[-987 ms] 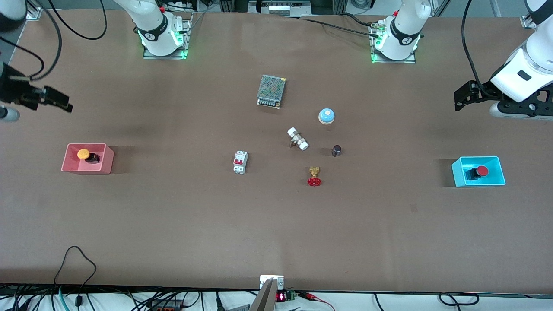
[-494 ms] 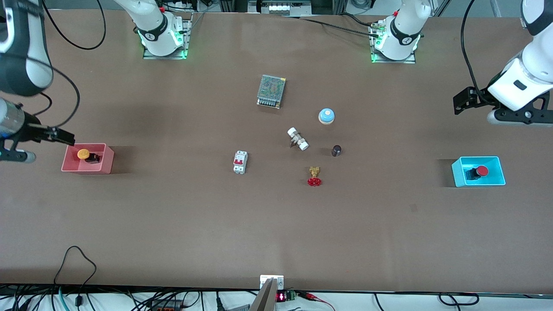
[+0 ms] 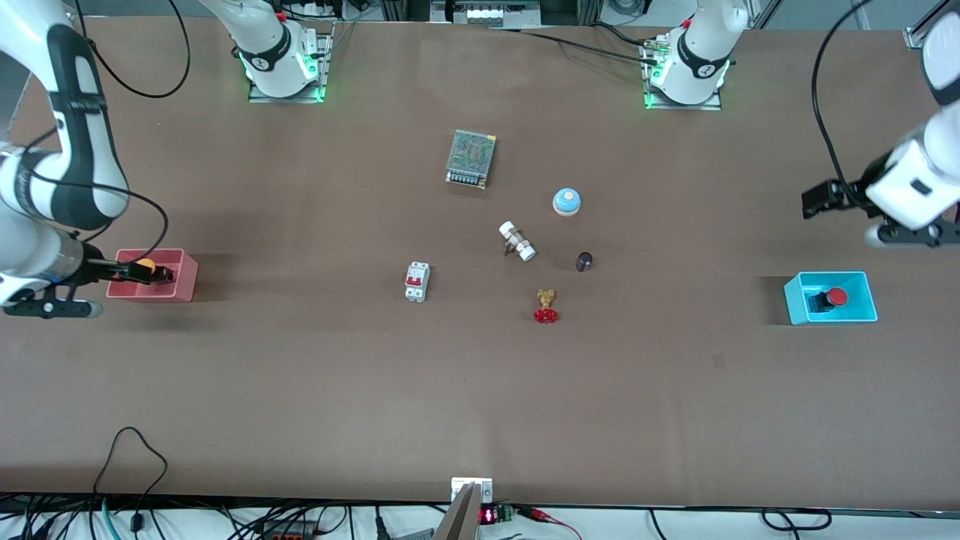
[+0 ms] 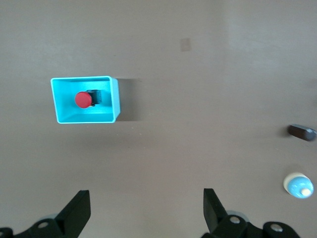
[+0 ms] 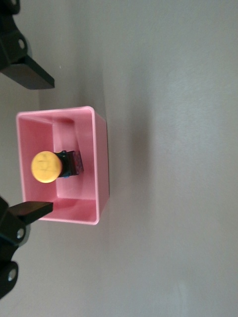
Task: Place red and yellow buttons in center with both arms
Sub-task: 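Grasp the yellow button with the right gripper while the left gripper grasps the red button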
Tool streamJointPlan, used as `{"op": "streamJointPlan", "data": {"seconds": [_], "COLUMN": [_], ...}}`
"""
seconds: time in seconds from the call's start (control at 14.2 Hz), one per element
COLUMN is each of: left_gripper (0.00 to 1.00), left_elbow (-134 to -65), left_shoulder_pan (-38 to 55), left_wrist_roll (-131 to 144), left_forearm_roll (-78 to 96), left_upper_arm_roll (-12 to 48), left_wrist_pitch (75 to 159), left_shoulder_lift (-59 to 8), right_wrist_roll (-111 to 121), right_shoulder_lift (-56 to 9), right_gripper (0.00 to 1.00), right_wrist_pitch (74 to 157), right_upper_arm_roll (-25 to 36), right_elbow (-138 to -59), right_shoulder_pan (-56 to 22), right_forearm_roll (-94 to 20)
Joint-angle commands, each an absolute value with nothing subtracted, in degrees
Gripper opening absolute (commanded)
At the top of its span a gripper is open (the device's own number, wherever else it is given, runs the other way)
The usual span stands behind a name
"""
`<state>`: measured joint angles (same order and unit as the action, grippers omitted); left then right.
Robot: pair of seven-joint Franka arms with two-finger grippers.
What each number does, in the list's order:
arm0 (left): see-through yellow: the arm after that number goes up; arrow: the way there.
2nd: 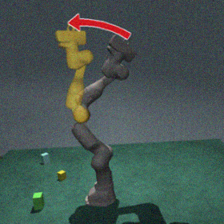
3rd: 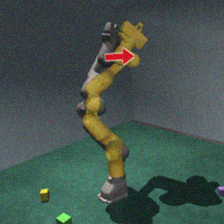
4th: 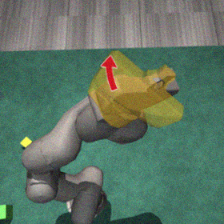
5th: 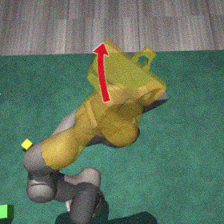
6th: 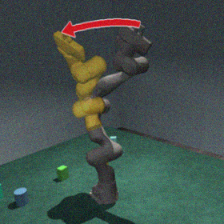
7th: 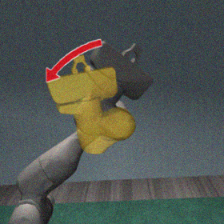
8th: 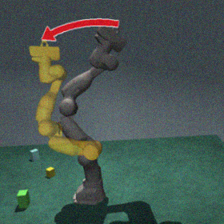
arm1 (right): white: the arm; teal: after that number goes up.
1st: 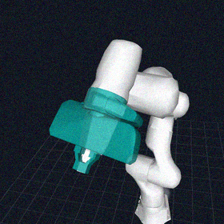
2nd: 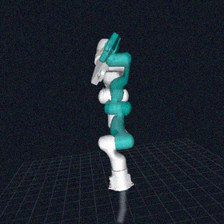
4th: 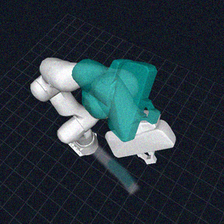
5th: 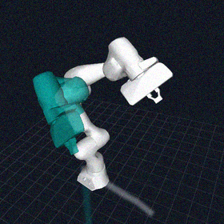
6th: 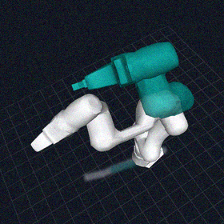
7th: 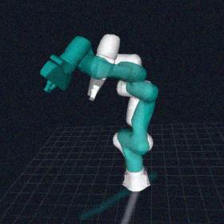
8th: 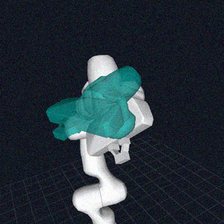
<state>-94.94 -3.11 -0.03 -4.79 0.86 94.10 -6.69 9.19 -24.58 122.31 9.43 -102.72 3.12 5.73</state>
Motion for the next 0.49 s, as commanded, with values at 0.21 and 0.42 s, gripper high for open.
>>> {"op": "streamJointPlan", "data": {"seconds": [0.21, 0.42], "left_gripper": [1.0, 1.0], "left_elbow": [-90.97, -91.75], "left_shoulder_pan": [-9.48, -13.52], "left_wrist_roll": [-3.23, -10.79], "left_forearm_roll": [-9.23, -10.45], "left_upper_arm_roll": [1.05, 1.05], "left_wrist_pitch": [99.82, 110.52], "left_shoulder_lift": [-17.47, -22.48], "right_wrist_roll": [14.05, 17.14], "right_shoulder_lift": [-26.54, -26.54], "right_gripper": [1.0, 1.0], "right_wrist_pitch": [123.57, 126.21], "right_upper_arm_roll": [9.05, 8.97], "right_elbow": [-104.5, -106.34], "right_shoulder_pan": [4.83, 6.67], "right_forearm_roll": [5.89, 5.89]}}
